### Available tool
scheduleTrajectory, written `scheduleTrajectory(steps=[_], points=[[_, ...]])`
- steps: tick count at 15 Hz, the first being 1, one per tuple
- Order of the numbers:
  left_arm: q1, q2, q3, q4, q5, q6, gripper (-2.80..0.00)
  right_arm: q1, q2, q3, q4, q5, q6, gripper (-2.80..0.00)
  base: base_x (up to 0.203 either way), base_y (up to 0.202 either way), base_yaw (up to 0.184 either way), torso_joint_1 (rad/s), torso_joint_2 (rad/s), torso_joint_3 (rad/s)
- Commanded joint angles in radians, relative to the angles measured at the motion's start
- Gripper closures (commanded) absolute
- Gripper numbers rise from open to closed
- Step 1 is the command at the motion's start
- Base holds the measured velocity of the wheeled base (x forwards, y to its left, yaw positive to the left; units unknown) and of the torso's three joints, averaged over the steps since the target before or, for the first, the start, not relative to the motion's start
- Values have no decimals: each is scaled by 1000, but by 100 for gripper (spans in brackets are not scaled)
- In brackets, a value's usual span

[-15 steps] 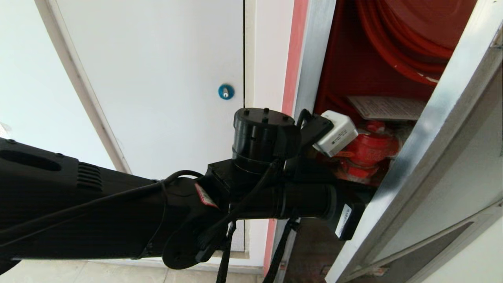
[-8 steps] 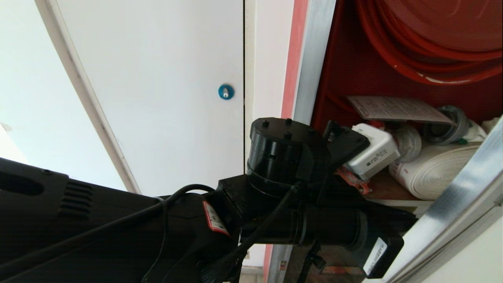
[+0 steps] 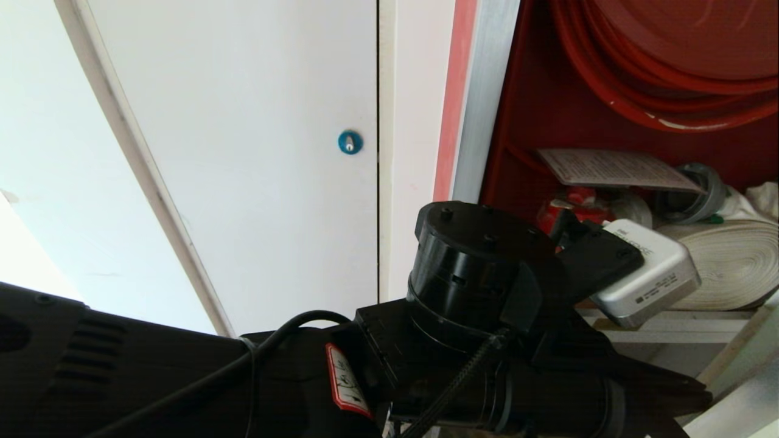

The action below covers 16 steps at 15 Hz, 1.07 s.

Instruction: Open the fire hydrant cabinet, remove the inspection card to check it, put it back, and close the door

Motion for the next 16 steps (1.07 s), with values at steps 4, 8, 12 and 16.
scheduleTrajectory(steps=[4,8,12,16], points=[[-43,0,13,-5,-2,-1,0,0,2,0,0,0,-1,0,0,0,0,0,0,0],[-65,0,15,-5,-2,1,0,0,1,0,0,1,-1,0,0,0,0,0,0,0],[-79,-2,19,-5,-2,1,0,0,0,0,0,1,-1,0,0,0,0,0,0,0],[-79,-6,33,-10,1,2,0,0,0,0,0,0,-1,0,0,0,0,0,0,0]])
